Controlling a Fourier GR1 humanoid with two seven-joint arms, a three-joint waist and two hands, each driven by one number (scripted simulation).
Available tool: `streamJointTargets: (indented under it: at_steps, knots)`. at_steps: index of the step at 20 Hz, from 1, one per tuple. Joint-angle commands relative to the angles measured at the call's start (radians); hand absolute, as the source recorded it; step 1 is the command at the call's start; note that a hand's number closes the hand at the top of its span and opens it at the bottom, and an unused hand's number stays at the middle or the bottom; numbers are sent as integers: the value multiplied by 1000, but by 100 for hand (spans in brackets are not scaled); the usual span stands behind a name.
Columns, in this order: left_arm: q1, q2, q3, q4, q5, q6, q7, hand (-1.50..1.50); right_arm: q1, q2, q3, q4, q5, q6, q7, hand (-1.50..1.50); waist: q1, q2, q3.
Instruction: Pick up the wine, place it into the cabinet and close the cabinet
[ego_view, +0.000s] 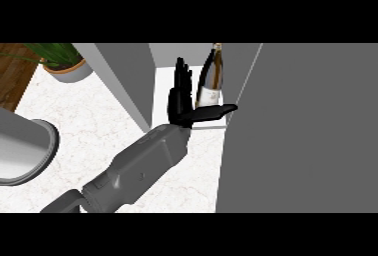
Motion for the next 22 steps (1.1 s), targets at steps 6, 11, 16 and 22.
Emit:
streamJointTargets:
  at_steps: [6, 11, 16, 22]
  knots:
    - [63, -1, -46, -84, -29, 33, -67, -150, -50, 15, 35, -50, 23, -61, 102, -150, 21, -5, 0]
    - [92, 0, -2, -134, -92, 70, -43, -150, -10, -7, -25, -36, -1, -44, 73, -150, 39, -8, 0]
    - [227, 43, 11, -295, -209, 82, -56, -150, -7, 11, -3, 29, 63, -39, -6, -150, 58, -12, 0]
    - [322, 156, 6, -462, -321, 49, 20, -150, -6, -55, -120, -54, -78, -12, 63, -150, 56, -13, 1]
